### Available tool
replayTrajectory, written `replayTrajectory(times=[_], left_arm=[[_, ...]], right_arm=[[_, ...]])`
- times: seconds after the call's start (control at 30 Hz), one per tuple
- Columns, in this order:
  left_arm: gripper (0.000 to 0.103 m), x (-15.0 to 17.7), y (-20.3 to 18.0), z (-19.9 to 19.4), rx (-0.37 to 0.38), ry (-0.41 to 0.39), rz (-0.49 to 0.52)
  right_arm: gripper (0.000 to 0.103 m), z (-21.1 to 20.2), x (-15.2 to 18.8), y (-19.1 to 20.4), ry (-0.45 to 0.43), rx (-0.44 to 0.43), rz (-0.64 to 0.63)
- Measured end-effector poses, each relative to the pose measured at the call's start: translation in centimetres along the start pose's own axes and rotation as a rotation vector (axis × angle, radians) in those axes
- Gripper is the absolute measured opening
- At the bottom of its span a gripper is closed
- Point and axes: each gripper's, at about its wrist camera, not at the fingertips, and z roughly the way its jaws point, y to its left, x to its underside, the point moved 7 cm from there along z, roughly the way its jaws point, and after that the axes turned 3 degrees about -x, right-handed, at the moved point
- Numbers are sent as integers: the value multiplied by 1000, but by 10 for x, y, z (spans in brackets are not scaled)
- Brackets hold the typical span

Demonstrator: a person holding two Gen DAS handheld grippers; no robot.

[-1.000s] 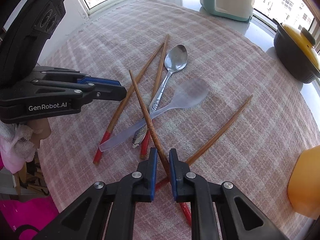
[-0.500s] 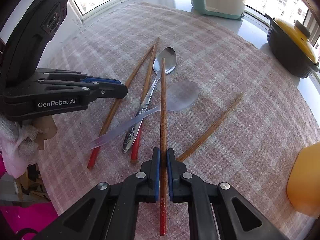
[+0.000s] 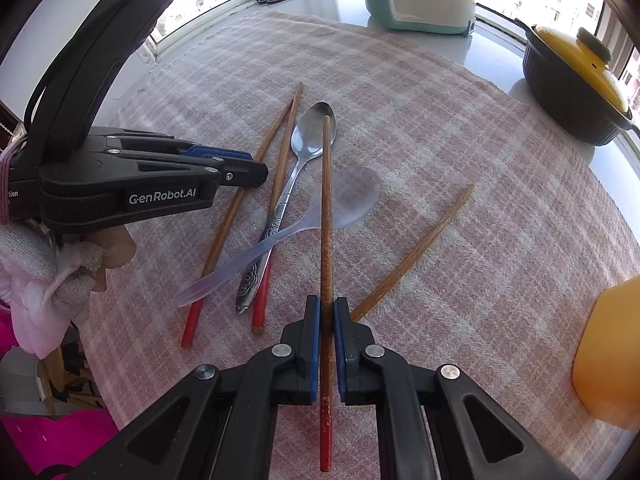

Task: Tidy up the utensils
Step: 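Grasp a wooden chopstick with the right tool while the left tool grasps another chopstick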

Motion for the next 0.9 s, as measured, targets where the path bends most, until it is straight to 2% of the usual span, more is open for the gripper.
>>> replayTrajectory(times=[0.2,0.3,0.4,0.43,0.5,0.53,0.67,0.73,0.8,0.87,0.9], left_arm=[[8,8,6,-6,-15,-5,49],[7,17,13,-12,-19,6,56],[7,20,14,-14,-20,23,64],[8,21,14,-14,-22,32,61],[18,18,9,-14,-18,37,56],[20,16,7,-13,-16,34,59],[20,7,1,-9,-38,17,71],[7,3,1,-6,-54,1,78],[5,2,3,-6,-35,-4,65],[5,4,5,-8,-21,-7,50],[4,5,8,-10,-14,-8,40]], right_arm=[[7,2,-2,-3,6,-13,20],[14,4,-6,-2,9,-14,18],[14,7,-11,0,13,-12,13],[14,9,-13,0,17,-12,12],[14,12,-16,1,27,-13,9],[14,14,-17,1,32,-13,8],[14,21,-22,6,53,0,-13],[14,26,-26,9,56,1,-12],[14,29,-29,11,54,-3,-3],[4,30,-32,11,47,-3,10],[4,30,-33,11,44,-7,19]])
